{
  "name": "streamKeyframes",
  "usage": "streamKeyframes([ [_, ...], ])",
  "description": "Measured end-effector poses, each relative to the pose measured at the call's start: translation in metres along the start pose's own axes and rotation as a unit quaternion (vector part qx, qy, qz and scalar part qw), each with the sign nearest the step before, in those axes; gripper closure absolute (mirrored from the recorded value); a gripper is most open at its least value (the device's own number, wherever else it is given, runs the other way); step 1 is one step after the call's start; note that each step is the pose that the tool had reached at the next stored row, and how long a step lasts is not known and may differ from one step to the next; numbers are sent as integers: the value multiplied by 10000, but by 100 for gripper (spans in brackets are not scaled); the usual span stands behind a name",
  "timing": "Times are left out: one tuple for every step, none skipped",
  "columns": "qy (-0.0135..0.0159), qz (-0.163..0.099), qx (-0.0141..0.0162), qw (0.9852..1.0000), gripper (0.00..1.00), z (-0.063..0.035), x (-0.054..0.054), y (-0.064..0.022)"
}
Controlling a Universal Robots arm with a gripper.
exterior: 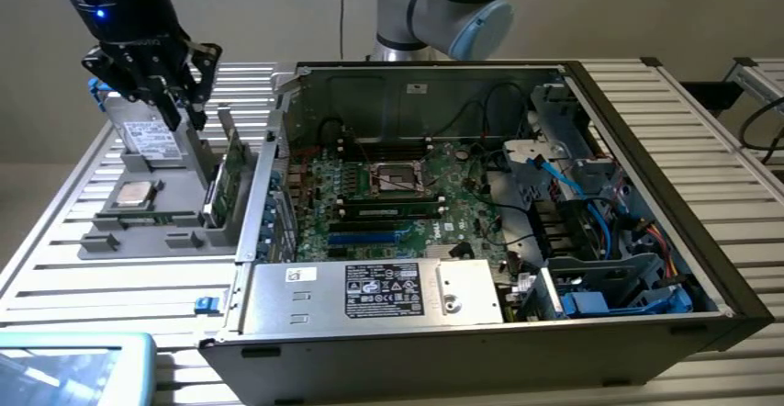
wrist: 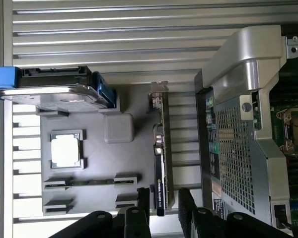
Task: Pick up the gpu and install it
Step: 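Pick up the gpu and move the gpu toward the slot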
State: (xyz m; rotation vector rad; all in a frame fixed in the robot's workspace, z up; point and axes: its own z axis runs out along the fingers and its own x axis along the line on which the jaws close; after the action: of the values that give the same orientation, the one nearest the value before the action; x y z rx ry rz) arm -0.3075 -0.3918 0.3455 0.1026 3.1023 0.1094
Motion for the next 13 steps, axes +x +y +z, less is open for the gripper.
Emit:
streamKeyframes([
  [3, -34, -11, 10000, 62, 17, 2, -1],
  [7, -77, -21, 10000, 62, 33, 2, -3],
  [11, -123, -31, 9999, 62, 48, 3, -4],
  [15, -172, -41, 9998, 62, 64, 4, -6],
  [18, -213, -47, 9998, 62, 77, 4, -9],
  [20, -244, -50, 9997, 62, 93, 4, -11],
  [22, -264, -51, 9996, 60, 110, 4, -13],
  [23, -282, -52, 9996, 54, 128, 5, -14],
  [25, -301, -53, 9995, 54, 145, 6, -16],
  [26, -328, -54, 9994, 54, 165, 6, -17],
  [28, -373, -56, 9993, 54, 181, 7, -18],
  [32, -435, -58, 9990, 54, 200, 7, -20],
  [36, -492, -60, 9988, 54, 217, 8, -21],
])
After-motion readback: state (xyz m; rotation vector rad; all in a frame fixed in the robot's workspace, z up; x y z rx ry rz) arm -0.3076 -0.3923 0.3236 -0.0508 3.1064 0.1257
